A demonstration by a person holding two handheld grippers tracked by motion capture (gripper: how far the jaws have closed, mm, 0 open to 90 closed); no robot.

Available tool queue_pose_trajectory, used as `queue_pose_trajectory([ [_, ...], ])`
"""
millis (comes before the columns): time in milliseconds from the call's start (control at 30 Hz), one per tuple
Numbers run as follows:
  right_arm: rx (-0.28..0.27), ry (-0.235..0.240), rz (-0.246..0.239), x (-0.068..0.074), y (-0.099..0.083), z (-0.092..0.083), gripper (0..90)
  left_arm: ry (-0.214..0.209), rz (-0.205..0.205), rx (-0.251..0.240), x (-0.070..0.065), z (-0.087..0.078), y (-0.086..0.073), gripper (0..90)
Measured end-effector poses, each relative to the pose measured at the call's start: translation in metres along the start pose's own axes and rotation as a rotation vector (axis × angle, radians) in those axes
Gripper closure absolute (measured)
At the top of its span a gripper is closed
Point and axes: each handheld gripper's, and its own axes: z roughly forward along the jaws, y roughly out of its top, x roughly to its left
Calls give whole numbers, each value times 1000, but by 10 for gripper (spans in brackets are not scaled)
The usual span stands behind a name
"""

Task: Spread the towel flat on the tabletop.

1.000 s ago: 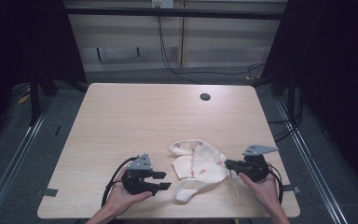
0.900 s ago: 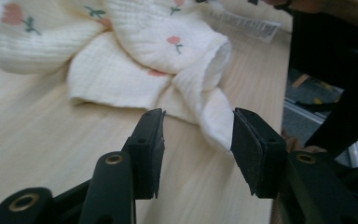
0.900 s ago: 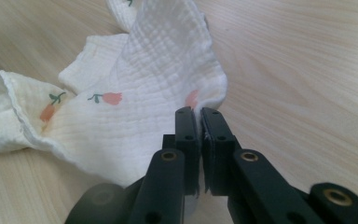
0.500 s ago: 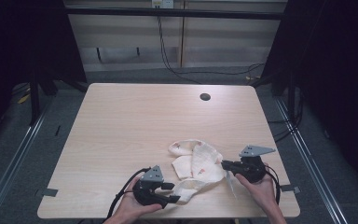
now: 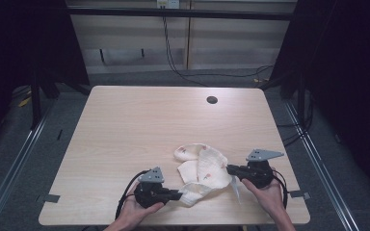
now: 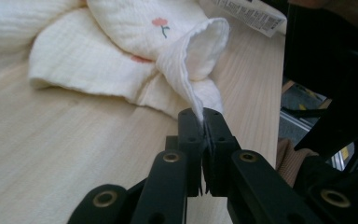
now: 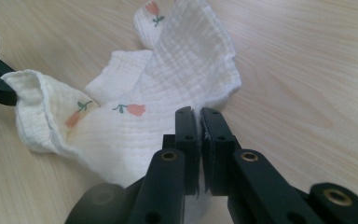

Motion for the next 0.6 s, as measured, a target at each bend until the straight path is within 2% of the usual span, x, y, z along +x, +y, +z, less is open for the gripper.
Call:
queue_pose_trajectory([
  [133, -32, 14, 21, -2, 3, -7, 859, 7, 9, -51, 4, -14, 9, 872],
  [200, -40, 21, 27, -2, 5, -8, 859, 26, 23, -61, 5, -21, 13, 871],
  [267, -52, 31, 26, -2, 8, -9, 860, 35, 15, -85, 6, -28, 14, 872],
  [467, -65, 60, 9, 4, 21, -11, 860, 73, 31, -114, 11, -47, 23, 872],
  [567, -77, 72, 16, 5, 31, -10, 861, 95, 32, -130, 15, -56, 29, 872],
  [600, -81, 74, 15, 5, 34, -10, 861, 97, 21, -136, 17, -59, 30, 872],
])
